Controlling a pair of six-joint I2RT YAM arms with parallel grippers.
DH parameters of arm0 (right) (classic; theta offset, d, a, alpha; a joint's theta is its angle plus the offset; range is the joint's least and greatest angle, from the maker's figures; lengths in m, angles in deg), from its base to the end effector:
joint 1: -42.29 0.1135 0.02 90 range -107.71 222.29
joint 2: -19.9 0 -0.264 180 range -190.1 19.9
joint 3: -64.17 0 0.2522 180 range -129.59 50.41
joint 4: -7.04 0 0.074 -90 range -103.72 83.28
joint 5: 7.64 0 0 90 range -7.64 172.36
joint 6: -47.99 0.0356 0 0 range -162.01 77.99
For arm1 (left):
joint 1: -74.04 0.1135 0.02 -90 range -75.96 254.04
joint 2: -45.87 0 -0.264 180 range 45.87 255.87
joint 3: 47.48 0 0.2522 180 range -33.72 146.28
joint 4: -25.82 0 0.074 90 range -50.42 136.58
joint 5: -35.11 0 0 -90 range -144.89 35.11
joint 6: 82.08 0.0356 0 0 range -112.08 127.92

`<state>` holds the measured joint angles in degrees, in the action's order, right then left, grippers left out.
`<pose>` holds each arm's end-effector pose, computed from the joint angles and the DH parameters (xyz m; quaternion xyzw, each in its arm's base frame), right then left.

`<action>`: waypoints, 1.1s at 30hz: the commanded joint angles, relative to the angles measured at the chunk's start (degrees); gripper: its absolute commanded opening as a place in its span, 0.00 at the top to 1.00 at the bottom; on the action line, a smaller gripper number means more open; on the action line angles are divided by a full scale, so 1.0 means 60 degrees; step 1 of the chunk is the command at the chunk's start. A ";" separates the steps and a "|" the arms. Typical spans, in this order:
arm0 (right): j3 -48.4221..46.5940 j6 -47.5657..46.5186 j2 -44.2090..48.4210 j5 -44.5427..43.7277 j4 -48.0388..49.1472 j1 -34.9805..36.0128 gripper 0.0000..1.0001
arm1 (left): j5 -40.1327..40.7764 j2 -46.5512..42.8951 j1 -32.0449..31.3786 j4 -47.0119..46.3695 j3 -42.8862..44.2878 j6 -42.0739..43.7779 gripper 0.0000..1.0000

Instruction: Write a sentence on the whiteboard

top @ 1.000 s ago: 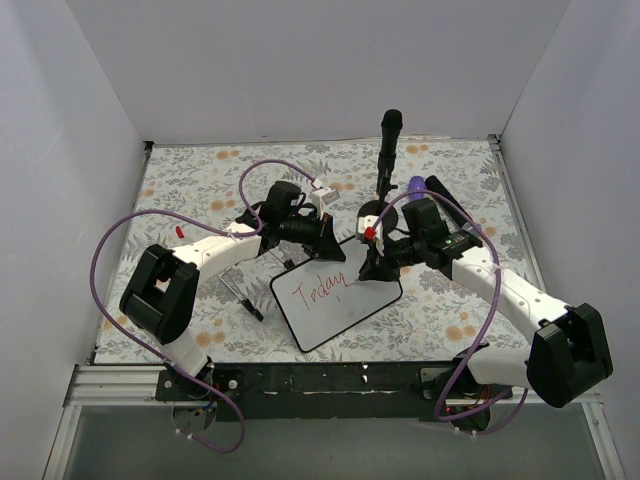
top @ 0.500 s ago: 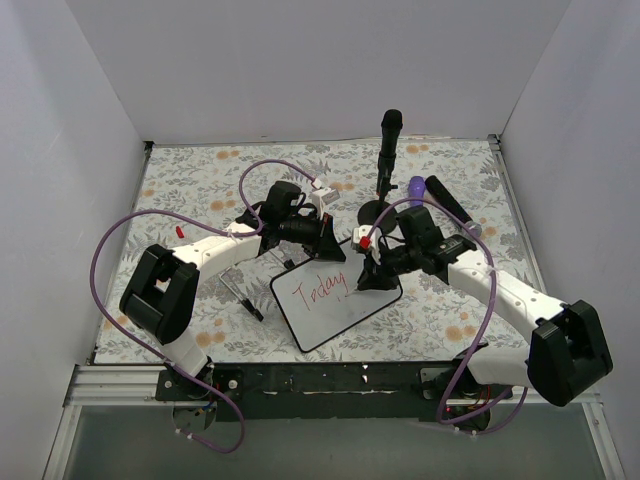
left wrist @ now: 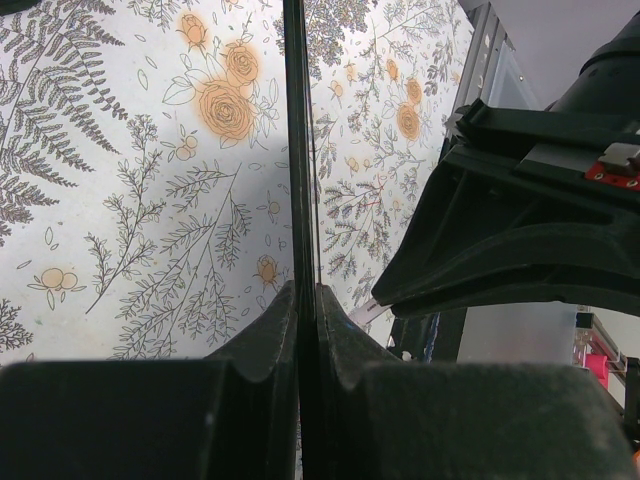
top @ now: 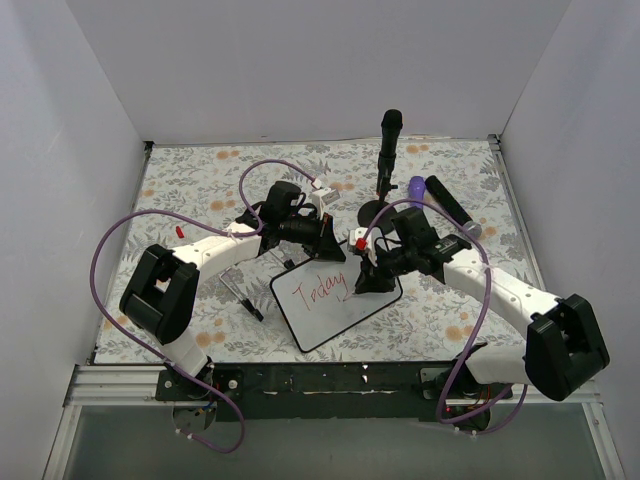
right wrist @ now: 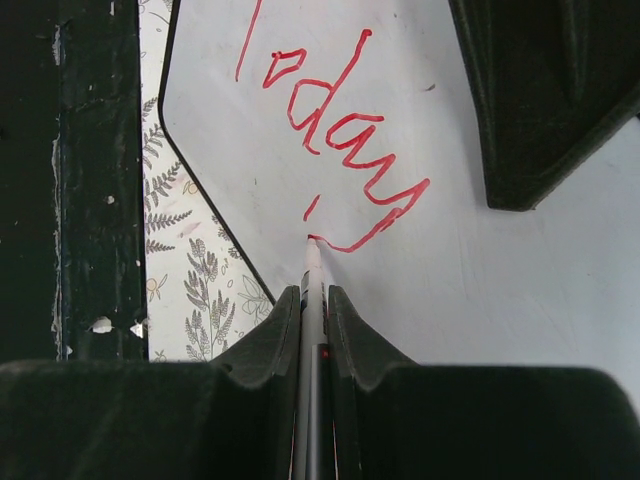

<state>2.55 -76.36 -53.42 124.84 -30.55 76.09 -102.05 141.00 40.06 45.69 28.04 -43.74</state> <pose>0.1998 0.1627 0.2393 -0.5940 0.6532 0.3381 0.3258 0.2814 -0.2212 0.2294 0.0413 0.8453 -0.5312 0.0410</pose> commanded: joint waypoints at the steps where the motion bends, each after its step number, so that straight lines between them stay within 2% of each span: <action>1: -0.0286 0.0056 -0.0143 0.0068 0.0383 0.0094 0.99 | 0.0169 -0.0255 -0.0050 -0.0081 0.0093 0.0861 1.00; 33: -0.0754 0.0290 -0.0349 0.0186 0.0677 0.0138 0.99 | 0.0140 -0.0211 -0.0050 -0.0066 0.0093 0.0831 1.00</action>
<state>1.07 -74.72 -55.24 125.67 -30.09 76.84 -102.07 141.00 40.08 45.71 28.02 -43.74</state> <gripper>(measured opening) 0.184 0.052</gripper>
